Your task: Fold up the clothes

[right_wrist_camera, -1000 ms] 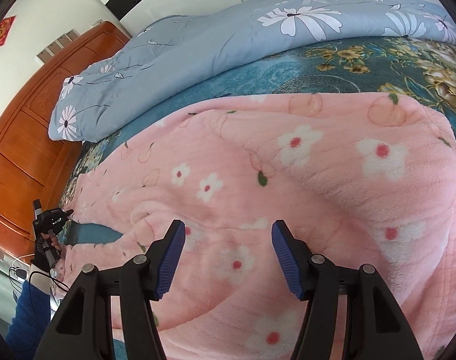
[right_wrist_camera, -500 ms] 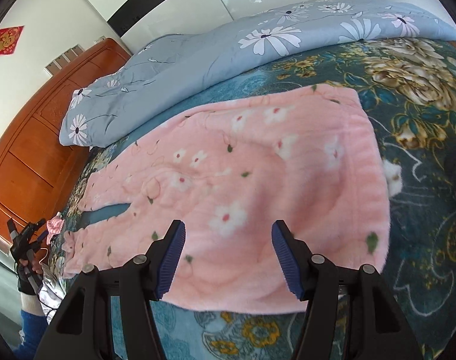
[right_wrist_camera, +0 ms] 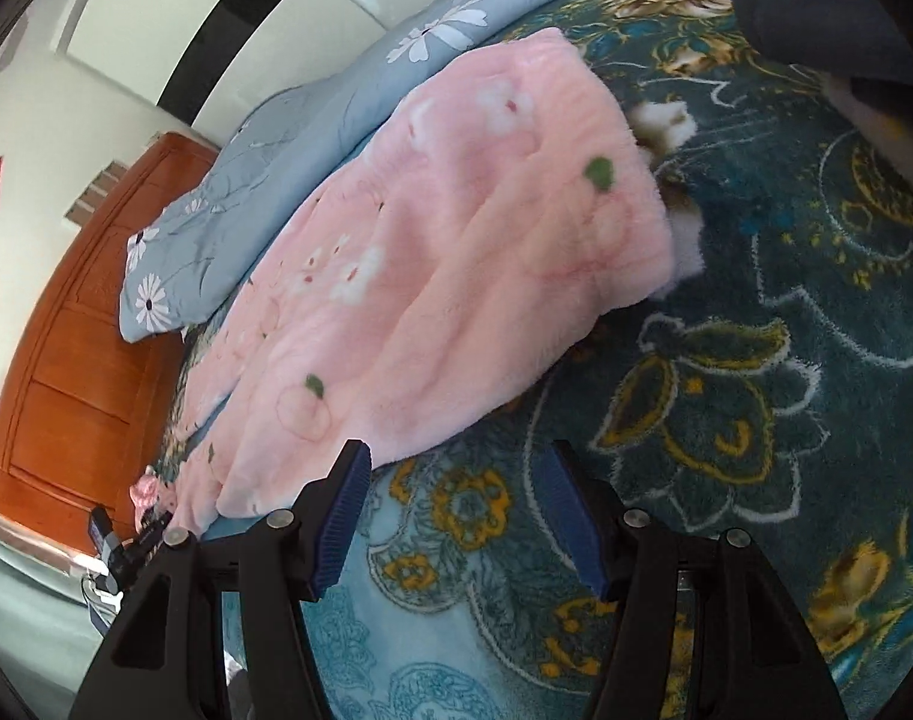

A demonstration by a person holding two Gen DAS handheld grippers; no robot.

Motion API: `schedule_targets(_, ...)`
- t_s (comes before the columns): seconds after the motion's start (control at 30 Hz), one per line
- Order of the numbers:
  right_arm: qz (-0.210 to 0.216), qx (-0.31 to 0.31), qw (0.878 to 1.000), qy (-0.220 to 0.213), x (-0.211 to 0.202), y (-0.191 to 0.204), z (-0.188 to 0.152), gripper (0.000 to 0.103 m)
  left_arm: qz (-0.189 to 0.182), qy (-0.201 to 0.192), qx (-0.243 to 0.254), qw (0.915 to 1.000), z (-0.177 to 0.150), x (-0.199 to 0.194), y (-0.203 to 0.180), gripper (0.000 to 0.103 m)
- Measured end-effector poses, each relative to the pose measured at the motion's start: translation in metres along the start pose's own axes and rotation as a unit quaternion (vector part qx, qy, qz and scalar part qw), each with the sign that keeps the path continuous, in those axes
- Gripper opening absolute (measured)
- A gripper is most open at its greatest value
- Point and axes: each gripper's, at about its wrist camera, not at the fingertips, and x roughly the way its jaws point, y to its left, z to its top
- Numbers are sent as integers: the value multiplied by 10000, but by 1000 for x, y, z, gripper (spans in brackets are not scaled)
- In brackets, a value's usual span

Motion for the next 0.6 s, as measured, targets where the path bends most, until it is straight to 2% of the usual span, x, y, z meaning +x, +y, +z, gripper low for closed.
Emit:
schedule_targets(0.17, 292, 215, 9991, -236, 15, 3, 11, 65, 15, -77, -814, 9966, 7, -1, 38, 60)
schedule_targets(0.27, 329, 255, 9989, -212, 25, 8, 13, 65, 157, -179, -1549, 9876, 2, -6, 75, 60)
schedule_targets(0.33, 308, 244, 9990, -197, 28, 11, 13, 65, -64, -160, -2103, 9775, -8, -8, 100, 59)
schedule_targets(0.37, 304, 245, 9991, -191, 28, 11, 13, 65, -249, -152, -2230, 9744, -12, -9, 106, 59)
schedule_targets(0.43, 306, 268, 9990, -188, 30, 11, 14, 65, -656, -139, -2373, 9691, -19, -9, 114, 60)
schedule_targets(0.6, 367, 432, 9981, -222, 33, 10, 13, 65, -983, -80, -2463, 9642, -18, 1, 105, 66)
